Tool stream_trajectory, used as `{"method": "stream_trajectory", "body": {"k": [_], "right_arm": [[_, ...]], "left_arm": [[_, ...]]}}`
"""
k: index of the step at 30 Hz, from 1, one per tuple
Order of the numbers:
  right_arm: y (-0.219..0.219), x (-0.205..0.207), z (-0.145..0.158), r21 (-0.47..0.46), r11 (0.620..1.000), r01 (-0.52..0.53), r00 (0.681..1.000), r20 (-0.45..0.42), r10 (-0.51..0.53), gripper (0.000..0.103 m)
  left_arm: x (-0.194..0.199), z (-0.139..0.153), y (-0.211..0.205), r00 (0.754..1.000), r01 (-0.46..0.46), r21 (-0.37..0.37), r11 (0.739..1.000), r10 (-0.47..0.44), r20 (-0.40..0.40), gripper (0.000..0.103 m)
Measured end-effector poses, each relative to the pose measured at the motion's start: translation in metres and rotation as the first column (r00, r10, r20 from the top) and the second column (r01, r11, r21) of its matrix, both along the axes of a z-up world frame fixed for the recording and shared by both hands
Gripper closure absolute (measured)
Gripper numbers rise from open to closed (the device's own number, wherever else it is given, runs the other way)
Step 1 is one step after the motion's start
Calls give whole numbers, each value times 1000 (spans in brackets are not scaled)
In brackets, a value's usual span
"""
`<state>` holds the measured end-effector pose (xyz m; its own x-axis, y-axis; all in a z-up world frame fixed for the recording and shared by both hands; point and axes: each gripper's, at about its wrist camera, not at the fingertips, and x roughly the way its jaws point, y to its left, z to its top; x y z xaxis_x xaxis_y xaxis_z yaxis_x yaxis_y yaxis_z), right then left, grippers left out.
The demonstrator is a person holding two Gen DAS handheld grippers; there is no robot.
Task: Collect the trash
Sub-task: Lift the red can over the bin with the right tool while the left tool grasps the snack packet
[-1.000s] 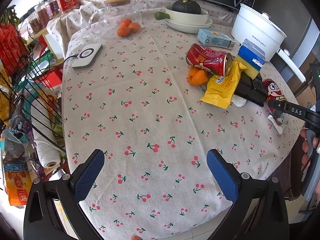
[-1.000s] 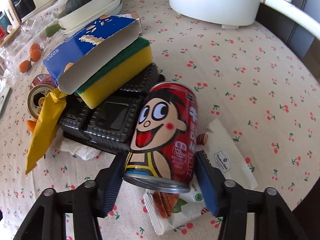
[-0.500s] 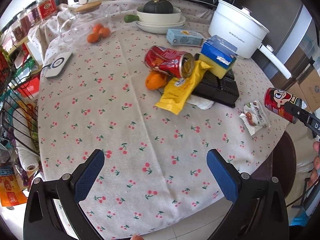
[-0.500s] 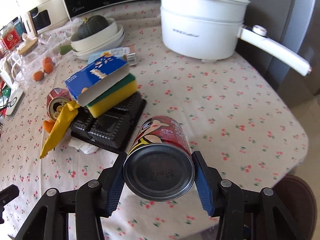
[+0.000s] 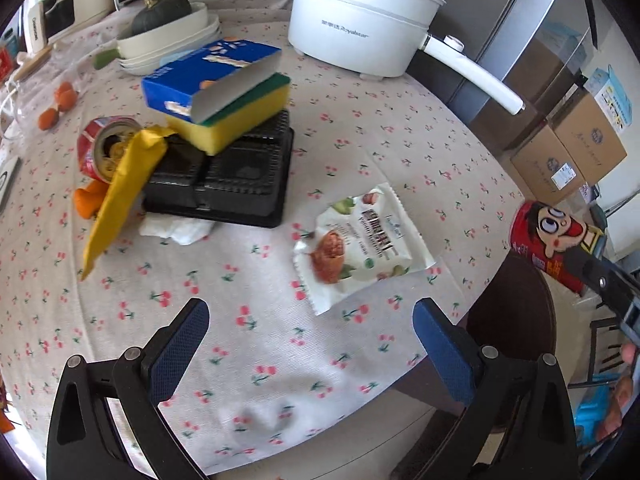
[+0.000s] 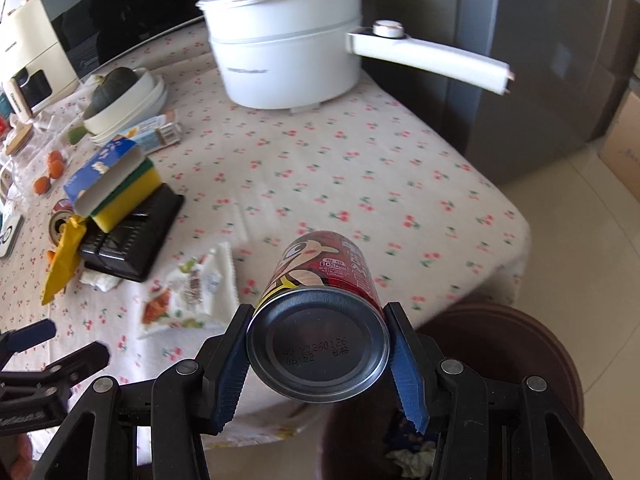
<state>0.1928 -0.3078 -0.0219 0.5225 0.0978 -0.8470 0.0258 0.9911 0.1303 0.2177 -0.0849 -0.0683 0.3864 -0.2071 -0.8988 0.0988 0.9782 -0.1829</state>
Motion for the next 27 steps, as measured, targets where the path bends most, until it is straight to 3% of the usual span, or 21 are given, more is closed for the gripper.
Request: {"method": "stream_trajectory", "body": {"k": [4,9,17,22,27], "right_arm": [[-30,-10,-1,1,999,37,999,-6,-37,48],[-59,-19,-6,5,998,66,998,-19,-66,48],[-81,-22,-16,1,996,88,995,-44,-88,48],[-79,-23,-17,7,997,82,996,-47,-82,48],[-70,-23,-16,-3,998,66,997,-43,-66,48]], "left_arm": [[17,-10,-26,995,-96,-14,995,96,0,0],[30,-29,-45,979,-202,60,977,201,31,0],[30,-49,-44,962,-272,92,958,268,60,1],[18,-43,-33,959,-277,69,958,272,78,20],[12,-35,-14,966,-253,36,967,250,70,56]]}}
